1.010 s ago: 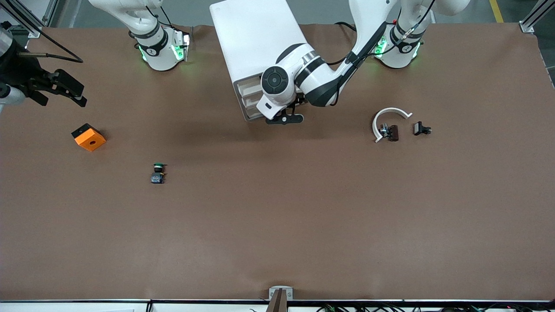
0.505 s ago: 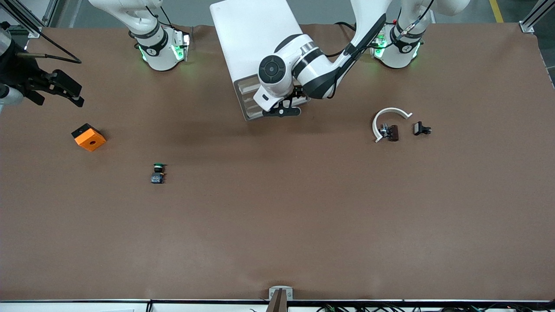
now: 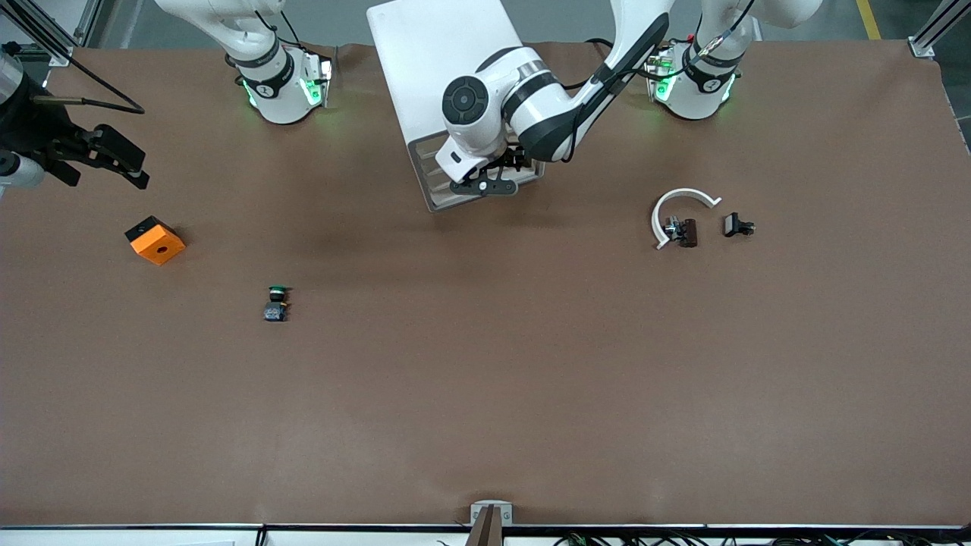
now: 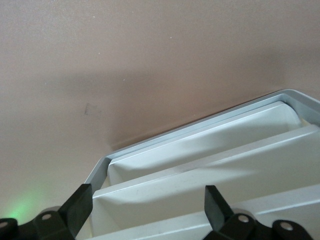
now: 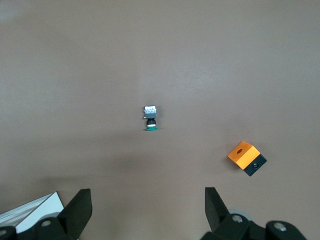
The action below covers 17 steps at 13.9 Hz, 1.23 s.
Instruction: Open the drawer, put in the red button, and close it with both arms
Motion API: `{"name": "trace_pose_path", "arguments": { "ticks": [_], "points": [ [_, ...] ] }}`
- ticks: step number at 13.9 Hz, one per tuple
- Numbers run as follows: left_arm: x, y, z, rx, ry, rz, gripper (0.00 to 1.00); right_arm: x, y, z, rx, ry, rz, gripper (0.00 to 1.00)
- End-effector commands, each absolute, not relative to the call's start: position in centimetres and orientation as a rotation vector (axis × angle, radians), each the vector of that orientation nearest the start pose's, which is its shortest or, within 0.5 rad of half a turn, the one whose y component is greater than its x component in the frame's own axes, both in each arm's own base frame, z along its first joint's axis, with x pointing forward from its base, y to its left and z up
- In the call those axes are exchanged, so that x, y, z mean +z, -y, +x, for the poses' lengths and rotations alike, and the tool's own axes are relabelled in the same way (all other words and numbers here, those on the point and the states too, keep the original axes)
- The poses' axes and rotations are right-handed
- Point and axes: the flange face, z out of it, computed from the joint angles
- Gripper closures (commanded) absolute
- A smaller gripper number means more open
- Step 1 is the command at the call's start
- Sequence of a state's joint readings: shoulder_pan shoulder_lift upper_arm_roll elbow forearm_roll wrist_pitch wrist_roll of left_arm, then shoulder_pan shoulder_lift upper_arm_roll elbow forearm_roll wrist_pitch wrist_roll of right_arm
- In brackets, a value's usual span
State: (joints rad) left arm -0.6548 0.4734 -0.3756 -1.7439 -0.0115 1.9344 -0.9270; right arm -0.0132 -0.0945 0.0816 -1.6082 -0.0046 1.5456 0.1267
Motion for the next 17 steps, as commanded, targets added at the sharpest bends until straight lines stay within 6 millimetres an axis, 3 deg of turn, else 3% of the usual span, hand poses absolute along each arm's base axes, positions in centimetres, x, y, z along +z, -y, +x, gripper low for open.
{"name": "trace_pose_path", "arguments": {
  "ticks": [1,5,8,10,11,13,14,15,17],
  "points": [
    [32.0,52.2,35.6,0.410,-0.065,-3.046,0.00,66.1,-3.7,52.3,-0.054,-0.080,-3.164,0.00],
    [35.3,45.9,46.5,0.266,0.147,-3.104,0.00,66.0,-3.7,52.3,-0.052,-0.080,-3.163,0.00],
    [39.3,37.3,55.5,0.141,0.410,-3.135,0.00,66.0,-3.7,52.3,-0.052,-0.080,-3.163,0.00],
    [42.3,30.0,60.6,0.062,0.618,-3.136,0.00,66.0,-3.7,52.3,-0.054,-0.080,-3.163,0.00],
    [43.5,26.5,62.2,0.023,0.688,-3.130,0.00,66.0,-3.8,52.3,-0.054,-0.077,-3.163,0.00],
    [46.6,20.3,64.8,-0.127,0.666,-3.098,0.00,66.0,-3.8,52.3,-0.052,-0.077,-3.163,0.00],
    [48.1,18.2,65.6,-0.178,0.665,-3.090,0.00,66.0,-3.8,52.3,-0.054,-0.075,-3.163,0.00],
    [49.8,17.0,65.7,-0.210,0.687,-3.083,0.00,66.0,-3.8,52.3,-0.054,-0.077,-3.161,0.00],
    [52.4,12.7,65.5,-0.194,0.783,-3.043,0.00,66.0,-3.8,52.3,-0.054,-0.077,-3.161,0.00]
  ]
}}
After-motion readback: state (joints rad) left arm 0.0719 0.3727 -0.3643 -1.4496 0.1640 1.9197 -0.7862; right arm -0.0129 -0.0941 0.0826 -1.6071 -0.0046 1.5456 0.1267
